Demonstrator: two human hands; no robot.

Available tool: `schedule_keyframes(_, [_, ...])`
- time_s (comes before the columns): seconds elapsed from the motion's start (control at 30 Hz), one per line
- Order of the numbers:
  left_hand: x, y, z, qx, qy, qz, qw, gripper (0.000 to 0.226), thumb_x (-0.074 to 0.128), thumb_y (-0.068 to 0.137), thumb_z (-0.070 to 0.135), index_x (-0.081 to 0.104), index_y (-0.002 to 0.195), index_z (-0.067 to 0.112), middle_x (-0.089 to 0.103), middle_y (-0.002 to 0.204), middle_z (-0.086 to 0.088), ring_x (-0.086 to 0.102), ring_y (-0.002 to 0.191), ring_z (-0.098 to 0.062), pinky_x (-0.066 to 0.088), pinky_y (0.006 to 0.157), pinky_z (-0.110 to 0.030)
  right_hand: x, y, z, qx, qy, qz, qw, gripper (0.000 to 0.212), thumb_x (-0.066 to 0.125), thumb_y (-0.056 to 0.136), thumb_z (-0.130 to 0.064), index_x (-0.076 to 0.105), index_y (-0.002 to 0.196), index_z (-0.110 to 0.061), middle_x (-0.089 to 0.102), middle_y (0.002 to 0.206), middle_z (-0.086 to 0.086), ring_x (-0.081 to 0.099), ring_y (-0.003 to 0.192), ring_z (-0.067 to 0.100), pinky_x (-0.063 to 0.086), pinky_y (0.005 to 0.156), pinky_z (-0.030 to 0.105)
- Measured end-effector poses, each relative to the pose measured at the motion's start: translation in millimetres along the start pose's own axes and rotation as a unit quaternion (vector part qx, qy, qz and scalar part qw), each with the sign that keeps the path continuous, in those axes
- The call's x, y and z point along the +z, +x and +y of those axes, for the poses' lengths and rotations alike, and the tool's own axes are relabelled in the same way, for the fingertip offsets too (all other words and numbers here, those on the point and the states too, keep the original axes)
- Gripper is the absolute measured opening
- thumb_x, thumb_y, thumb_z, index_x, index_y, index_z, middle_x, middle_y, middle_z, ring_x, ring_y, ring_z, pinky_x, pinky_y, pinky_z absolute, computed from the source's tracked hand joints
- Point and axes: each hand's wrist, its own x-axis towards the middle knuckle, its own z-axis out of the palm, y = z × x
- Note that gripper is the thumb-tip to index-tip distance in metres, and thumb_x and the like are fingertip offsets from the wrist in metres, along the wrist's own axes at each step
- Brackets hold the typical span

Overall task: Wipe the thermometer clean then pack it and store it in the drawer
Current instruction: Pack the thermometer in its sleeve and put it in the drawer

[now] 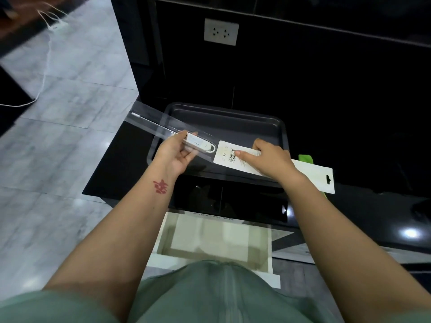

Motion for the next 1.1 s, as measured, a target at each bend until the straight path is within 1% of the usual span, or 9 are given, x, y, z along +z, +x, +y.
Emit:
schedule_keyframes(0.17, [4.5,-7.0,-4.9,-0.005,-0.018,-0.020,1.000,0.009,0.054,0.099,0.016,0.058,0.096,0.008,0.072,0.108,-0.009,0.067,0.103,-0.025,0.058,0.079,-0.035,3.3,1.6,-2.9,0.008,0.008,0.023,1.000,0.052,0.043,0.082,-0.075,0.044,0.085,-0.024,0.059,0.078,-0.006,0.051,0.085,0.024,0.032,0.090,0.042])
schedule_keyframes(0.27, [6.1,-9.3,-7.6,-0.009,-0.023,-0.031,0.999,0.014,0.054,0.098,0.014,0.059,0.105,0.002,0.070,0.116,-0.014,0.067,0.107,-0.028,0.059,0.081,-0.036,3.0,2.2,-2.4,0.015,-0.001,0.048,0.999,0.053,0.043,0.082,-0.076,0.045,0.089,-0.023,0.061,0.084,-0.004,0.050,0.084,0.022,0.032,0.090,0.042])
schedule_keyframes(0.43, [16.2,-12.7,-14.2,-0.019,-0.034,-0.048,0.998,0.016,0.052,0.099,0.010,0.053,0.112,0.002,0.068,0.115,-0.016,0.068,0.094,-0.029,0.058,0.051,-0.029,5.3,3.0,-9.0,0.025,-0.012,0.064,0.998,0.054,0.042,0.082,-0.076,0.045,0.092,-0.023,0.061,0.084,-0.003,0.054,0.086,0.025,0.031,0.091,0.043])
schedule_keyframes(0.57, [22.3,-15.1,-21.8,-0.025,-0.005,-0.060,0.998,0.032,0.050,0.100,0.011,0.049,0.129,-0.001,0.068,0.119,-0.016,0.071,0.063,-0.019,0.057,0.051,-0.029,10.7,6.1,-11.3,0.036,-0.012,0.055,0.998,0.052,0.041,0.083,-0.076,0.049,0.098,-0.027,0.066,0.097,0.000,0.058,0.102,0.028,0.028,0.086,0.042])
schedule_keyframes(0.63, [23.7,-16.1,-26.1,-0.035,0.004,-0.066,0.997,0.026,0.051,0.100,0.013,0.052,0.122,0.001,0.071,0.105,-0.016,0.071,0.055,-0.017,0.060,0.055,-0.033,11.8,6.8,-12.7,0.035,-0.012,0.044,0.998,0.051,0.042,0.085,-0.073,0.054,0.107,-0.029,0.063,0.114,0.003,0.050,0.115,0.029,0.029,0.090,0.043])
schedule_keyframes(0.73, [23.6,-19.1,-32.9,-0.055,0.012,-0.084,0.995,0.017,0.052,0.100,0.021,0.056,0.101,0.004,0.072,0.078,-0.010,0.073,0.060,-0.020,0.060,0.065,-0.039,12.3,7.6,-16.1,0.038,0.012,0.020,0.999,0.043,0.044,0.088,-0.067,0.059,0.106,-0.031,0.061,0.118,0.000,0.045,0.120,0.028,0.028,0.095,0.044])
schedule_keyframes(0.83, [20.4,-23.2,-37.4,-0.074,0.015,-0.114,0.991,0.024,0.052,0.098,0.035,0.058,0.098,0.012,0.072,0.101,-0.015,0.074,0.085,-0.028,0.061,0.067,-0.042,11.0,10.0,-16.3,0.062,0.070,-0.014,0.996,0.036,0.050,0.088,-0.063,0.057,0.088,-0.027,0.064,0.097,-0.008,0.056,0.101,0.022,0.032,0.092,0.040])
schedule_keyframes(0.93, [13.7,-23.6,-32.0,-0.075,0.001,-0.129,0.989,0.034,0.050,0.095,0.050,0.059,0.104,0.018,0.071,0.110,-0.017,0.070,0.098,-0.035,0.056,0.083,-0.051,7.9,13.2,-10.6,0.082,0.106,-0.032,0.990,0.040,0.055,0.085,-0.063,0.052,0.075,-0.024,0.058,0.080,-0.011,0.058,0.088,0.020,0.040,0.091,0.039])
schedule_keyframes(1.1, [-7.2,-11.6,-7.2,-0.027,-0.131,-0.088,0.987,0.074,0.041,0.089,0.069,0.045,0.133,0.010,0.067,0.121,-0.017,0.066,0.106,-0.043,0.050,0.093,-0.058,-0.7,12.4,0.3,0.083,0.102,-0.031,0.991,0.043,0.061,0.081,-0.063,0.052,0.074,-0.021,0.062,0.081,-0.007,0.060,0.088,0.020,0.042,0.093,0.041])
